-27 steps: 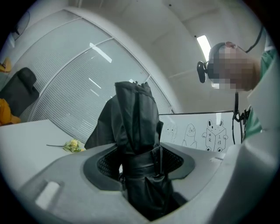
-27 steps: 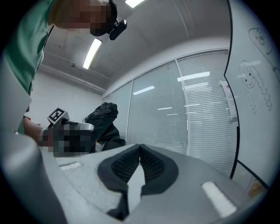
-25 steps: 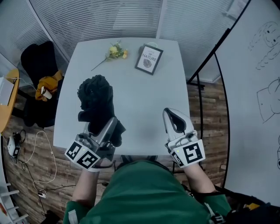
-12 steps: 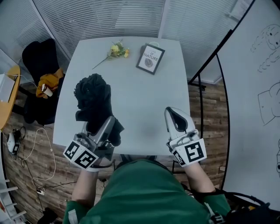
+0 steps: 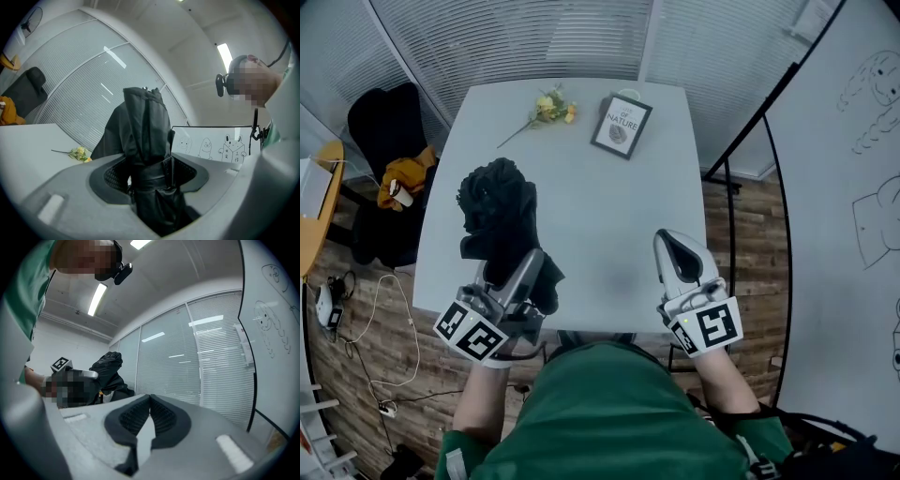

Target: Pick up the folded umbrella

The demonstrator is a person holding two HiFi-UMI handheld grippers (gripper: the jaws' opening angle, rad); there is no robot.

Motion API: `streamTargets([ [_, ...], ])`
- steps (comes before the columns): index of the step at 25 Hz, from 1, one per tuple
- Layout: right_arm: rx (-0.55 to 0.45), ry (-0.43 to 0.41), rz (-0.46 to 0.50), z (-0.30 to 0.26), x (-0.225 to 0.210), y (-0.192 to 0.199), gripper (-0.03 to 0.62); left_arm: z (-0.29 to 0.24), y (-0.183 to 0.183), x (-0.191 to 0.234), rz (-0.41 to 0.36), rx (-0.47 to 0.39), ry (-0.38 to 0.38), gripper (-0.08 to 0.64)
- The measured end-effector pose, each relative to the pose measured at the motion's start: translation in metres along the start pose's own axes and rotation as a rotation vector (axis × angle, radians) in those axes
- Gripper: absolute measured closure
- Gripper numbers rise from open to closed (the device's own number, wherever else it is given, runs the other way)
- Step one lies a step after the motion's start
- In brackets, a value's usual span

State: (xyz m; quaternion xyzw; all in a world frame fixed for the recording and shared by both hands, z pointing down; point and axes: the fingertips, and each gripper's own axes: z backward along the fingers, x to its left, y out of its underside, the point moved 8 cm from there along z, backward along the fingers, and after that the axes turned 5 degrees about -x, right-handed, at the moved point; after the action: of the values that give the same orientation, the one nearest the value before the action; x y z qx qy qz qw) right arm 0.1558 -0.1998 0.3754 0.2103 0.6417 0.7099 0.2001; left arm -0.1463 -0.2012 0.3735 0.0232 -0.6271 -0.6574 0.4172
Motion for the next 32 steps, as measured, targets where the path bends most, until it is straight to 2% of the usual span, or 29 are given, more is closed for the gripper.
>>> streamTargets([
  [32,-0.010,-0.030,-0.007,-0.0032,0.0058,-0.0056,0.589,0.0034,0.0008,0.0021,0.017,0.008,0.011,0.298],
])
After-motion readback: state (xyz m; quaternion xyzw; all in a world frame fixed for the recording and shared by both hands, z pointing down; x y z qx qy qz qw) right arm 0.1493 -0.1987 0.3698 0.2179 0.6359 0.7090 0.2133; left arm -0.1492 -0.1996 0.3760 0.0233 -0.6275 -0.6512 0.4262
